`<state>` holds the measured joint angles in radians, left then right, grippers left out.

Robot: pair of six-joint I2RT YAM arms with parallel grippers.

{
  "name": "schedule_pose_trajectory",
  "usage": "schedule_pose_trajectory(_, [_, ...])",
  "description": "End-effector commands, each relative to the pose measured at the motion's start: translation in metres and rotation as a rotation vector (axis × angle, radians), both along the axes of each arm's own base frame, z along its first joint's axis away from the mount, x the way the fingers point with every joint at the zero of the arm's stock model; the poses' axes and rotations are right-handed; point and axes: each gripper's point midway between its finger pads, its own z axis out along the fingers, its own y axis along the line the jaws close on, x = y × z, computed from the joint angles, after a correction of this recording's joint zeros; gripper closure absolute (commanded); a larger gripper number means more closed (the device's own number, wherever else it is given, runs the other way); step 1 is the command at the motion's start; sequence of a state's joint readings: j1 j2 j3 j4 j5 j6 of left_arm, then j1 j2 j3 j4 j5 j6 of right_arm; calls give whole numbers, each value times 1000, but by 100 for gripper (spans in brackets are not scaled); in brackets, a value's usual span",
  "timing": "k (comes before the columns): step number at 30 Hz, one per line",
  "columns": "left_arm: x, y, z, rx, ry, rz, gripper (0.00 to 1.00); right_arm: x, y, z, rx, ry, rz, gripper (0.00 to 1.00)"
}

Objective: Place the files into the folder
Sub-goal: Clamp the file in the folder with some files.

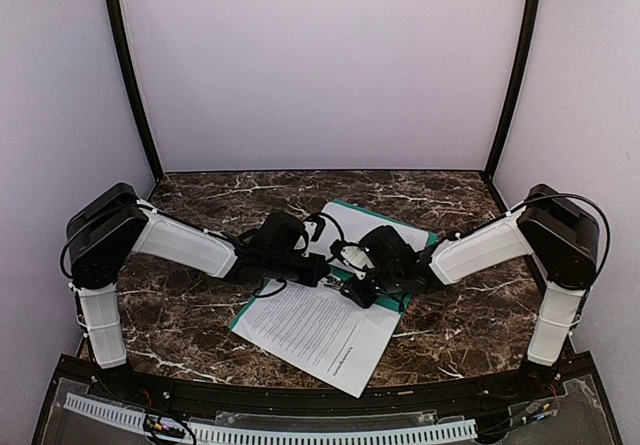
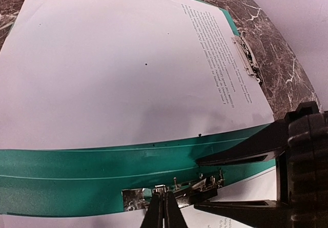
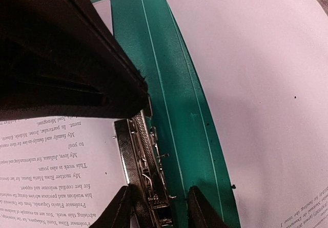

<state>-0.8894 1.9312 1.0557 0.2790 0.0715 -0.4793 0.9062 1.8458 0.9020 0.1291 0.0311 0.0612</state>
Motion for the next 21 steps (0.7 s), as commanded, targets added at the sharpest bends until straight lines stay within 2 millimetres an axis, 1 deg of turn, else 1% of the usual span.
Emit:
schedule_pose_trajectory(1, [-40, 40, -55, 148, 226, -17, 99, -24, -47, -58, -209, 114, -45, 64])
schedule_pose_trajectory(4, [-46, 50, -67, 148, 291, -9, 99, -27, -49, -62, -217, 123, -45, 65])
schedule_pose_trajectory(5, [-44, 55, -69, 145, 307, 3, 99, -27, -50, -63, -218, 124, -45, 65])
schedule_pose_trajectory(6, [-48, 58, -73, 145, 328, 0, 99, -28, -51, -63, -219, 126, -46, 65])
schedule_pose_trajectory(7, [-47, 62, -74, 143, 339, 8, 99, -28, -51, -64, -221, 127, -46, 66])
schedule_pose_trajectory(10, [-52, 71, -83, 157, 367, 12, 99, -29, -51, -65, -217, 135, -44, 66])
schedule_pose_trajectory(21, [-70, 93, -114, 210, 443, 34, 99, -33, -50, -72, -225, 158, -28, 68])
